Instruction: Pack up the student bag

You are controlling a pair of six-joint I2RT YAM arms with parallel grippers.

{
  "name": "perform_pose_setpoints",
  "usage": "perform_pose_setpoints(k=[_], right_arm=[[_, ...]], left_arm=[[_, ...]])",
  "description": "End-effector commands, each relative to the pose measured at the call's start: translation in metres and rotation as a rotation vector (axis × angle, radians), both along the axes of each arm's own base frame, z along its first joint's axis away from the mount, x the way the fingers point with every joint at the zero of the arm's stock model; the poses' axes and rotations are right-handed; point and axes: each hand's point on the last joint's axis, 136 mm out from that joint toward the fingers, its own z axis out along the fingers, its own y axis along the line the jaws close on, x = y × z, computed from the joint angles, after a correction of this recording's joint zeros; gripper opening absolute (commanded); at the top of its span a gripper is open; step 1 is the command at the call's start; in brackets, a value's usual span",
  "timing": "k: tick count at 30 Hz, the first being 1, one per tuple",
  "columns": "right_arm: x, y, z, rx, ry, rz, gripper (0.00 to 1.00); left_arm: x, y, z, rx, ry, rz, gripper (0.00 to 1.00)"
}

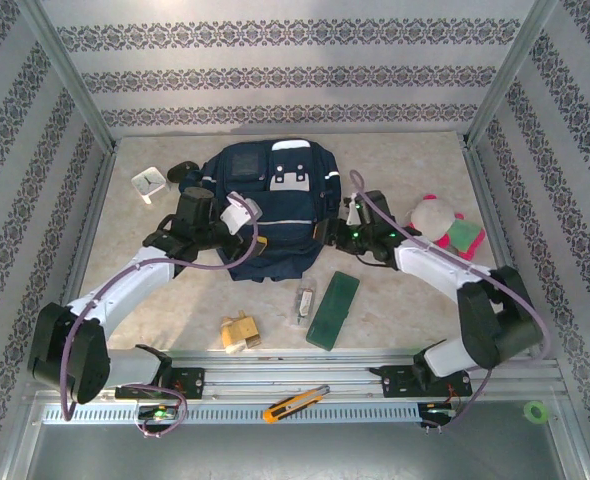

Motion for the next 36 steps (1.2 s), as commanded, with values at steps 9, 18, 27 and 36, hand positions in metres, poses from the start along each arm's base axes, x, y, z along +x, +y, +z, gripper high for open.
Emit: perform_pose_setpoints(k=[9, 18, 27, 36], right_arm=[[0.017, 0.093, -0.012, 0.132, 0.025, 0.021, 0.51], [0.005, 0.054, 0.033, 0.08, -0.161, 0.007, 0.54], [-0.004, -0.048, 0.034, -0.09, -0.154, -0.136, 0.57], [-0.008, -0.083, 0.034, -0.185, -0.243, -0.178, 0.59]], left_arm=[[-0.001, -0.002, -0.02, 0.06, 0.035, 0.05, 0.73], [-0.003, -0.028, -0.031, 0.16, -0.079, -0.111, 0.75], [0.038, -0.086, -0.066, 0.404, -0.238, -0.048, 0.87], [0.074, -0.09, -0.084, 0.456, -0.296, 0.102, 0.46]])
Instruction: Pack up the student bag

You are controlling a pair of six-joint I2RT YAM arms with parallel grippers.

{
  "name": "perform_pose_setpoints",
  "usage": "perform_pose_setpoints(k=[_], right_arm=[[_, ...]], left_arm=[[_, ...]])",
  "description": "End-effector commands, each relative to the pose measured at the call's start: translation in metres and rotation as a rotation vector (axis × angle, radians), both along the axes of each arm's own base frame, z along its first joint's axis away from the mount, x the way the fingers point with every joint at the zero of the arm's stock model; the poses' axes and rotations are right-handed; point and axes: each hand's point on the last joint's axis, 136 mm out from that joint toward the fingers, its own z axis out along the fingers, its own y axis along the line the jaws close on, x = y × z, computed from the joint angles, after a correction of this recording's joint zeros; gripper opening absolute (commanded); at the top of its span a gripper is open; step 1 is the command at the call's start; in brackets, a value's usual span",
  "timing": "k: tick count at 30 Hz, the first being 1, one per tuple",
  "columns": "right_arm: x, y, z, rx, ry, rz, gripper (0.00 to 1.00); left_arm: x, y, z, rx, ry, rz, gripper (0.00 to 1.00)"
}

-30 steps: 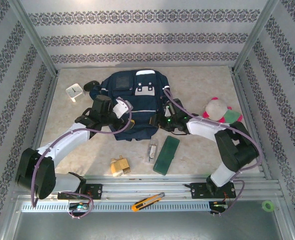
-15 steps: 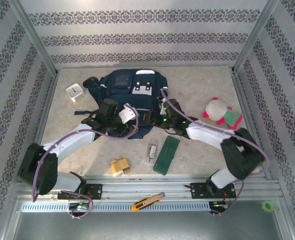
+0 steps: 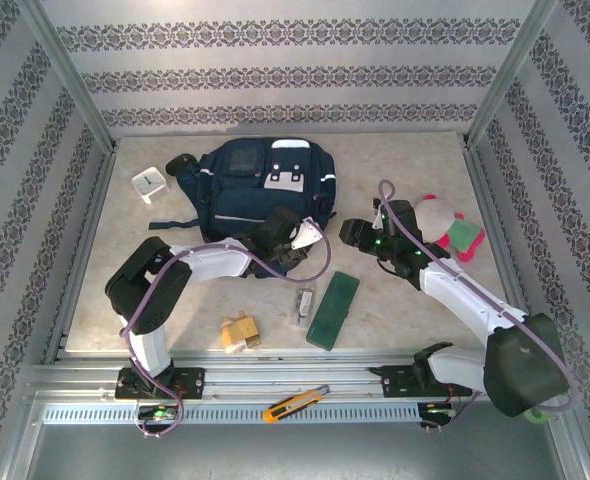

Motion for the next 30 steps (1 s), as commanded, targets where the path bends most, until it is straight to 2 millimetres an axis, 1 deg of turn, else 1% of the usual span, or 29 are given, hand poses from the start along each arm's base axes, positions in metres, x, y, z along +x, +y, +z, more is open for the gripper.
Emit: perform_pose_setpoints(k=[1, 3, 4, 7, 9, 12, 16, 18, 20, 23, 25, 28, 30], right_arm=[[0.001, -0.015, 0.0, -0.081, -0.059, 0.0, 0.6], [0.002, -0.023, 0.0, -0.119, -0.087, -0.006, 0.6], [0.004, -0.026, 0.002, -0.134, -0.106, -0.003, 0.6], [0.008, -0.023, 0.006, -0.161, -0.187, 0.071, 0.62], [0.008, -0.011, 0.008, -0.169, -0.246, 0.183, 0.63], [0.007, 0.004, 0.007, -0.204, -0.332, 0.328, 0.64], [0.011, 0.024, 0.008, -0.175, -0.388, 0.472, 0.63], [0.014, 0.041, 0.006, -0.152, -0.388, 0.559, 0.63], [0.019, 0.055, 0.008, -0.146, -0.39, 0.611, 0.62], [0.02, 0.08, 0.004, -0.149, -0.418, 0.698, 0.62], [0.02, 0.093, -0.003, -0.168, -0.419, 0.746, 0.62], [0.026, 0.104, -0.013, -0.207, -0.424, 0.773, 0.62], [0.035, 0.106, -0.017, -0.223, -0.429, 0.759, 0.61]], left_arm=[[0.019, 0.003, 0.024, -0.032, -0.121, 0.068, 0.37], [0.014, 0.007, 0.031, -0.055, -0.108, 0.046, 0.07], [0.009, 0.008, 0.034, -0.071, -0.096, 0.02, 0.0], [-0.012, 0.016, 0.054, -0.167, -0.041, -0.089, 0.0], [-0.023, 0.026, 0.071, -0.248, 0.002, -0.143, 0.0], [-0.038, 0.041, 0.088, -0.334, 0.051, -0.219, 0.0], [-0.04, 0.06, 0.107, -0.426, 0.068, -0.235, 0.0], [-0.04, 0.067, 0.118, -0.475, 0.065, -0.24, 0.0], [-0.038, 0.071, 0.127, -0.519, 0.059, -0.236, 0.0], [-0.036, 0.073, 0.133, -0.541, 0.051, -0.235, 0.0], [-0.035, 0.073, 0.135, -0.547, 0.052, -0.239, 0.0], [-0.036, 0.073, 0.14, -0.56, 0.048, -0.25, 0.0], [-0.036, 0.072, 0.143, -0.567, 0.048, -0.256, 0.0]])
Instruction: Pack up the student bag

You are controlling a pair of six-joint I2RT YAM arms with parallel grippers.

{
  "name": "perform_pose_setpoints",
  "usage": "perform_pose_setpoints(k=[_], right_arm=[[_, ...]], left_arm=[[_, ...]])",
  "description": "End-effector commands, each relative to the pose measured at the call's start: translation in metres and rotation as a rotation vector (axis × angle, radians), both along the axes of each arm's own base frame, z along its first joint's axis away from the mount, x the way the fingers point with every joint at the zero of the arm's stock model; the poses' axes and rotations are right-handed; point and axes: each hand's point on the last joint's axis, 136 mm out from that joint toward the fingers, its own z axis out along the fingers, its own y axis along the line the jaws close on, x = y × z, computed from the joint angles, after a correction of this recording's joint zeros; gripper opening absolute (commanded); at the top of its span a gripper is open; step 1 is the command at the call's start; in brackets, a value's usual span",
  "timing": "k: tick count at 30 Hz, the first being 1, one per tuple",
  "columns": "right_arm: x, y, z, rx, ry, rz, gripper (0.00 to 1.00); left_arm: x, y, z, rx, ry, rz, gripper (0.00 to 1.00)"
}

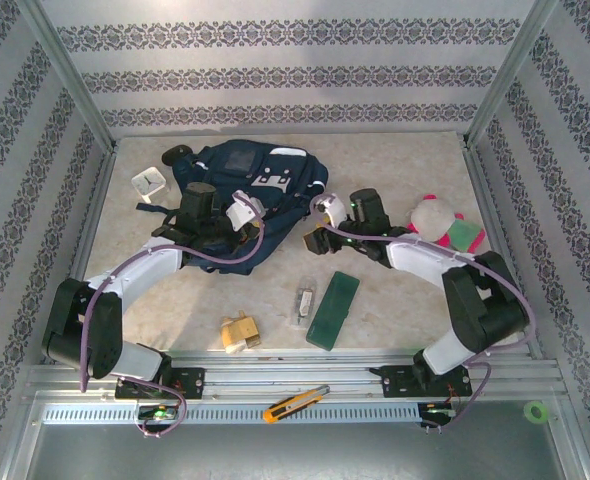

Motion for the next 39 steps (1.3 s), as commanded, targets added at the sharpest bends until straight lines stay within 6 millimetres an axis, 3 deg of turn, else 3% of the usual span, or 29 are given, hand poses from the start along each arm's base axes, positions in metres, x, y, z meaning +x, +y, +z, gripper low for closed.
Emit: perform_pose_setpoints(k=[1, 6, 12, 16, 20, 23, 27, 32, 33, 35, 37, 39], right_arm=[[0.017, 0.008, 0.004, -0.008, -0.079, 0.02, 0.61], [0.041, 0.007, 0.001, 0.002, -0.089, -0.079, 0.55], [0.078, -0.025, -0.008, 0.004, -0.047, -0.342, 0.42], [0.086, -0.039, -0.009, 0.021, -0.033, -0.416, 0.39], [0.081, -0.038, -0.001, 0.027, -0.052, -0.395, 0.39], [0.072, -0.04, 0.013, 0.05, -0.067, -0.391, 0.47], [0.053, -0.043, 0.031, 0.102, -0.038, -0.393, 0.55], [0.027, -0.051, 0.042, 0.126, 0.06, -0.421, 0.58], [0.021, -0.054, 0.042, 0.119, 0.086, -0.431, 0.58], [0.013, -0.06, 0.043, 0.098, 0.136, -0.455, 0.59], [0.002, -0.065, 0.044, 0.071, 0.172, -0.464, 0.6], [-0.008, -0.069, 0.046, 0.057, 0.195, -0.472, 0.62]], left_arm=[[-0.005, -0.011, 0.05, -0.108, -0.1, -0.074, 0.0], [-0.007, -0.012, 0.056, -0.129, -0.101, -0.083, 0.0], [-0.01, -0.014, 0.059, -0.15, -0.091, -0.095, 0.0], [-0.01, -0.013, 0.058, -0.145, -0.088, -0.088, 0.0], [-0.002, -0.011, 0.054, -0.133, -0.087, -0.047, 0.0], [0.011, -0.012, 0.049, -0.126, -0.088, 0.021, 0.0], [0.035, -0.02, 0.033, -0.067, -0.097, 0.118, 0.0], [0.072, -0.031, 0.021, -0.082, -0.078, 0.209, 0.0], [0.076, -0.036, 0.022, -0.091, -0.08, 0.211, 0.03], [0.08, -0.044, 0.024, -0.109, -0.074, 0.202, 0.19], [0.074, -0.052, 0.03, -0.133, -0.04, 0.166, 0.51], [0.069, -0.049, 0.035, -0.141, -0.021, 0.176, 0.67]])
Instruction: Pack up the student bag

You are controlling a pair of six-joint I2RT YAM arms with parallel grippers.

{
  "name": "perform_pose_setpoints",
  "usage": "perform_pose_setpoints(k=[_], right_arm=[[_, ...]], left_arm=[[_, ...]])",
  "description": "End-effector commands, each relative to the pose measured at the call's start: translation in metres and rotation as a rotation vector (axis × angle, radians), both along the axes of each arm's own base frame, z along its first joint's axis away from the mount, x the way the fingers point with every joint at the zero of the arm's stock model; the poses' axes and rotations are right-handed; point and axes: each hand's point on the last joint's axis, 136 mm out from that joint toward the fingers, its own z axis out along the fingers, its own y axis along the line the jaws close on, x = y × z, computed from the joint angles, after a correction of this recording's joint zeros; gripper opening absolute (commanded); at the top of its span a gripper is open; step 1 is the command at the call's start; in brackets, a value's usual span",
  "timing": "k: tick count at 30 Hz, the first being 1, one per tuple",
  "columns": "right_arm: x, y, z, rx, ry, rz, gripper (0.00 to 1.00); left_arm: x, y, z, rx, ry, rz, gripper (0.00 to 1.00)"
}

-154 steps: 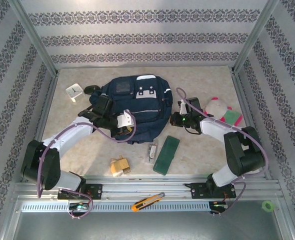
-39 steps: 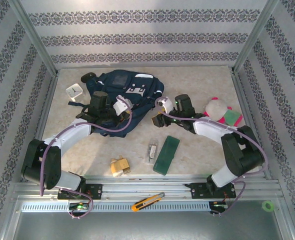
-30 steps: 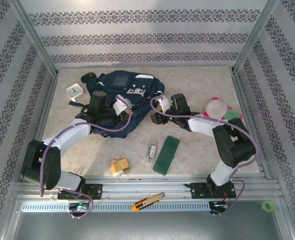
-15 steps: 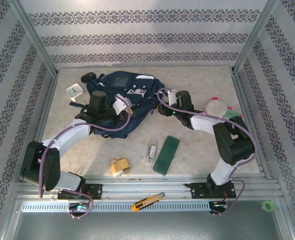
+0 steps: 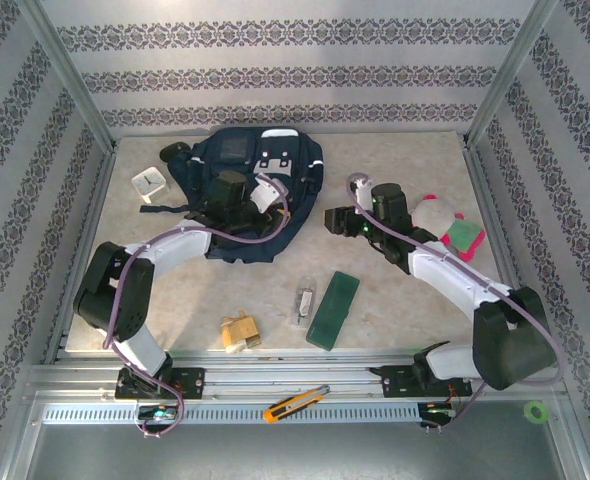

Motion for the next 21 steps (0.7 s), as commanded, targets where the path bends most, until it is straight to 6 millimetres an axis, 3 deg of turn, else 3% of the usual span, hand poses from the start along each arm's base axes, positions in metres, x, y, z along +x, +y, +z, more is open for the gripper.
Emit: perform_pose_setpoints(k=[1, 5, 9, 11, 13, 21], right_arm=[[-0.023, -0.009, -0.007, -0.017, 0.123, -0.025, 0.62], [-0.033, -0.01, -0.005, -0.009, 0.126, -0.013, 0.62], [-0.034, -0.006, -0.003, -0.002, 0.127, 0.005, 0.62], [-0.033, -0.003, -0.002, 0.0, 0.128, 0.014, 0.62], [-0.032, 0.001, -0.003, -0.003, 0.13, 0.024, 0.63], [-0.031, 0.011, -0.009, 0.014, 0.167, 0.044, 0.63]], left_arm=[[0.004, 0.0, 0.043, -0.07, -0.065, 0.037, 0.71], [-0.001, 0.029, 0.031, 0.014, -0.07, 0.074, 0.75], [-0.012, 0.052, -0.003, 0.315, -0.116, -0.066, 0.81], [-0.005, 0.062, -0.009, 0.394, -0.142, -0.075, 0.84], [-0.001, 0.064, -0.012, 0.425, -0.153, -0.126, 0.91], [0.021, 0.054, -0.033, 0.526, -0.18, -0.273, 0.93]])
